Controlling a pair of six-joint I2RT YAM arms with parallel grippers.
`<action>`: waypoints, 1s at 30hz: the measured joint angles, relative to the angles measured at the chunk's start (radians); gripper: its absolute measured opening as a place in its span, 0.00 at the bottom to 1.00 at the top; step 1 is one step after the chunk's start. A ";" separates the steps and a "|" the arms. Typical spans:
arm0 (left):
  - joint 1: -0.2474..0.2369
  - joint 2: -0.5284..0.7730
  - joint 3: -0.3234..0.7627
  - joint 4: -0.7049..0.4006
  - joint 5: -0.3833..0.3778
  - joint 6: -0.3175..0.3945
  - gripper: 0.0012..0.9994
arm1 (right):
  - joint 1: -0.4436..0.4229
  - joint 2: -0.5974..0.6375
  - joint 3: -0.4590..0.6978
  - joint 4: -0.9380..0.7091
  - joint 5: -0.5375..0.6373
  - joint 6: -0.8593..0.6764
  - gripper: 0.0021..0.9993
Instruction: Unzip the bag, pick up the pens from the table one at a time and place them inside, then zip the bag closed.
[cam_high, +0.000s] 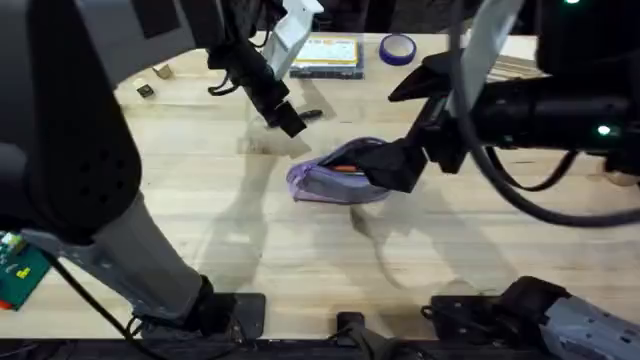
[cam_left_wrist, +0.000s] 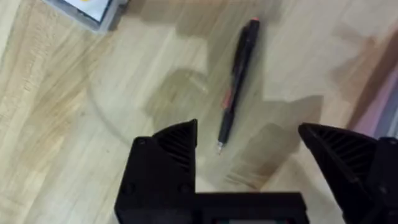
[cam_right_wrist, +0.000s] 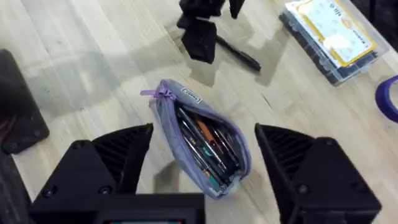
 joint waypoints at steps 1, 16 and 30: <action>-0.001 0.006 0.000 0.011 -0.004 0.000 0.99 | 0.000 -0.009 0.000 0.000 0.000 0.003 1.00; -0.024 0.124 0.021 0.027 -0.024 -0.001 0.99 | 0.000 -0.075 0.000 -0.014 0.000 0.014 1.00; -0.025 0.125 0.024 0.020 -0.028 -0.002 0.99 | 0.000 -0.075 0.000 -0.046 0.000 0.017 1.00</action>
